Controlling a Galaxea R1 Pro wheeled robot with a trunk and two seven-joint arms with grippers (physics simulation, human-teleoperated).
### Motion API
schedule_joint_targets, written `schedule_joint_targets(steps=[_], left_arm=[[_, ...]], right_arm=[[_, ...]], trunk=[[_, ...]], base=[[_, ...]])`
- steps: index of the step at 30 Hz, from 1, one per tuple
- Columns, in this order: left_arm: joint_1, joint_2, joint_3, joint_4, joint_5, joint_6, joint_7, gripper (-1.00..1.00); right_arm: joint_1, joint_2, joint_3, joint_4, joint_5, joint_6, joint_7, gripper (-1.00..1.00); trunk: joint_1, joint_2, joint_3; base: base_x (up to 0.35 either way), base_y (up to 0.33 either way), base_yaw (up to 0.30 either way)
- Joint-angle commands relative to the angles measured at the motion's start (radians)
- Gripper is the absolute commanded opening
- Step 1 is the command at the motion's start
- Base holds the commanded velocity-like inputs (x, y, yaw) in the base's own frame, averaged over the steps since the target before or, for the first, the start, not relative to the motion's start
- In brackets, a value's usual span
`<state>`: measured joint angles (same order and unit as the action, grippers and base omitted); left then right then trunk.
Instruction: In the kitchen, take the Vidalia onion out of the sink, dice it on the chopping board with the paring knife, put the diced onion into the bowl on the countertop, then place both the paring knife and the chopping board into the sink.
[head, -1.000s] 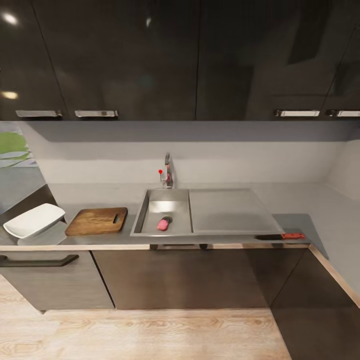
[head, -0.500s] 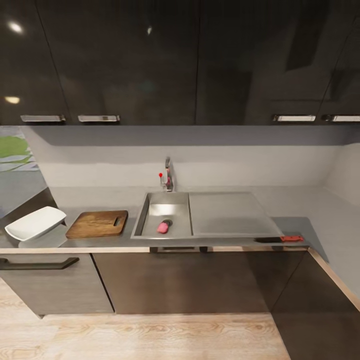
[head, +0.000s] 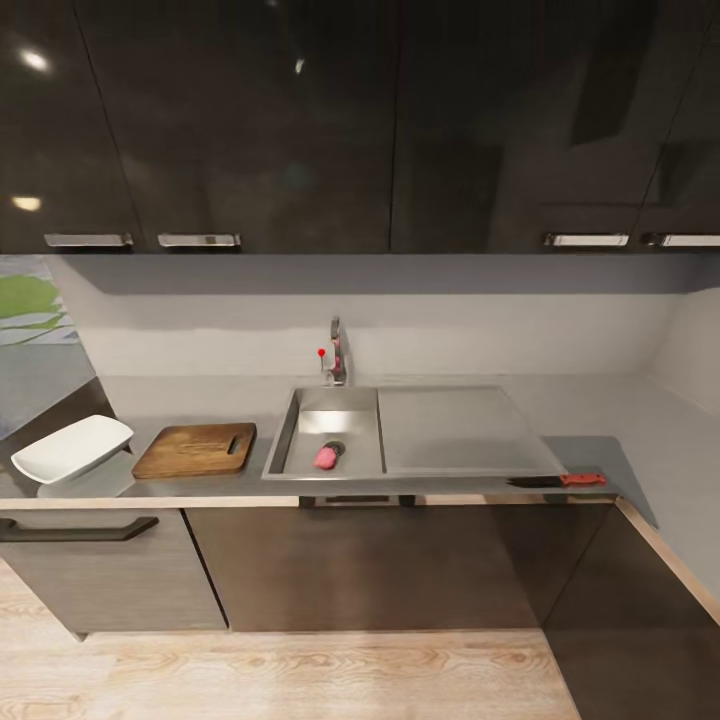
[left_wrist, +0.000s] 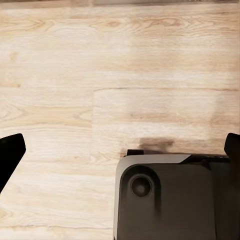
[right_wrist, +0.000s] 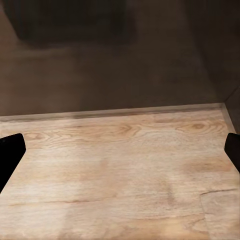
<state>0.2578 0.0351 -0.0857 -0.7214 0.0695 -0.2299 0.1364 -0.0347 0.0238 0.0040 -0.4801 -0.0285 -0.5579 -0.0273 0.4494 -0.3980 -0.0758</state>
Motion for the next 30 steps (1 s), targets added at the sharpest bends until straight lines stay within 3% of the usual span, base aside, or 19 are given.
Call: schedule_joint_targets(steps=[1,16,19,21,23,24,25,26,30], left_arm=[[0.000,0.002,-0.008,-0.001,0.007,-0.002,0.009,1.00],[0.000,0.001,-0.008,-0.002,0.007,-0.003,0.009,1.00],[-0.004,-0.028,-0.009,-0.121,0.004,0.019,0.010,1.00],[-0.007,-0.033,-0.009,-0.227,0.002,0.103,0.010,1.00],[-0.012,-0.035,-0.009,-0.349,0.001,0.253,0.009,1.00],[-0.013,-0.035,-0.009,-0.380,0.001,0.294,0.009,1.00],[-0.014,-0.036,-0.009,-0.468,0.001,0.405,0.007,1.00],[-0.018,-0.037,-0.009,-0.521,0.002,0.461,0.007,1.00],[-0.057,-0.038,-0.009,-0.626,0.003,0.551,0.007,1.00]], right_arm=[[-0.001,0.000,0.001,0.001,-0.003,-0.004,-0.002,1.00],[-0.001,0.002,0.001,0.001,-0.003,-0.007,-0.002,1.00],[-0.001,0.001,0.001,0.001,-0.003,-0.007,-0.002,1.00],[-0.001,0.001,0.001,0.001,-0.003,-0.007,-0.002,1.00],[-0.001,0.001,0.001,0.001,-0.004,-0.007,-0.002,1.00],[-0.001,0.001,0.000,0.001,-0.004,-0.007,-0.002,1.00],[-0.001,0.000,0.000,0.001,-0.004,-0.007,-0.002,1.00],[-0.001,0.000,-0.001,0.001,-0.004,-0.007,-0.002,1.00],[-0.001,0.001,-0.001,0.001,-0.004,-0.007,-0.002,1.00]], trunk=[[0.001,-0.002,-0.002],[0.001,-0.002,-0.002],[0.001,-0.002,-0.002],[0.001,-0.002,-0.002],[0.001,-0.002,-0.002],[0.001,-0.002,-0.002],[0.001,-0.002,-0.002],[0.001,-0.002,-0.002],[0.001,-0.002,-0.002]], base=[[0.000,0.000,0.000],[0.000,0.000,0.000],[0.000,0.000,0.000],[0.000,0.000,0.000],[0.000,0.000,0.000],[0.000,0.000,0.000],[0.000,0.000,0.000],[0.000,0.000,0.000],[0.000,0.000,0.000]])
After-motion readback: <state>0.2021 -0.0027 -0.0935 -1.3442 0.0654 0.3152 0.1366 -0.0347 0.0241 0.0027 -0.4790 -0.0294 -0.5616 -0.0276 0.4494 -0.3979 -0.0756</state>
